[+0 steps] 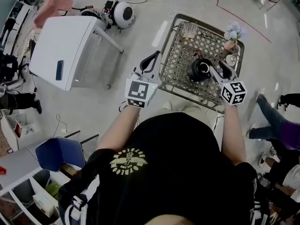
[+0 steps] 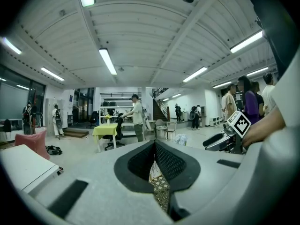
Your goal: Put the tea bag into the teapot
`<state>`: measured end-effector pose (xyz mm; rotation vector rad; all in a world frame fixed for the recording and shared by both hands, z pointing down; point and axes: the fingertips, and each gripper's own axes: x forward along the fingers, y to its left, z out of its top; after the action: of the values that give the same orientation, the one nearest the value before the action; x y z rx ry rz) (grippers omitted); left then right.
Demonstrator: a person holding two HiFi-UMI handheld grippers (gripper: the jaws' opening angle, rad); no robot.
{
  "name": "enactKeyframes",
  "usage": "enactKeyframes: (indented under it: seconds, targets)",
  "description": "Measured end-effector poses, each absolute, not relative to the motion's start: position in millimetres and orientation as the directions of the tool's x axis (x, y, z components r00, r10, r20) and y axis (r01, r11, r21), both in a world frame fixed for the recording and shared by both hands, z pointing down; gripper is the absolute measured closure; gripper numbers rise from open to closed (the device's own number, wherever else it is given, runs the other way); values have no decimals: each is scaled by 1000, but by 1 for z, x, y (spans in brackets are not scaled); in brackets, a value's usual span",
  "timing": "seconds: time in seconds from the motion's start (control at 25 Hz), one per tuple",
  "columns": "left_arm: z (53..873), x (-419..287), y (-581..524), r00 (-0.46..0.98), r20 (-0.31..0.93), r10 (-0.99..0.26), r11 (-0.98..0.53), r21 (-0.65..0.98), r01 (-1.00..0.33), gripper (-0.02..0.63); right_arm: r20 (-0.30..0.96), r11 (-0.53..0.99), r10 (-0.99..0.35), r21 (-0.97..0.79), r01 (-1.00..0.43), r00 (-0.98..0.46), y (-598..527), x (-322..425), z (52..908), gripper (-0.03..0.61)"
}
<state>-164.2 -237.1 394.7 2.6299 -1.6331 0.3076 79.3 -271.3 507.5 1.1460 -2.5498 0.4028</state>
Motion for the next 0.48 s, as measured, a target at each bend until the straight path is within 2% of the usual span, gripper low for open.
enactKeyframes:
  seconds: [0.08,0.12,0.16,0.2,0.48]
  targets:
    - [393,-156,-239,450,175,-876,-467,-73,-881,618,380,641,-683,-97,-761,-623,-268,81,501,379]
    - [391,-151,-241,461,168,-871,-477,-67,-876,618,373,636,-696,-76,-768,-614,-266,83,495,404]
    - [388,-147,-243,472,161,-867,-486,-62,-872,618,364,628,-711,-54,-776,-601,-264,86,490,506]
    - [386,-143,-245,481,154,-863,-493,-57,-868,618,351,621,-725,-41,-783,-593,-261,88,483,565]
    - [381,-108,-249,538,133,-833,-548,-55,-835,618,248,551,-801,-52,-833,-546,-243,126,442,569]
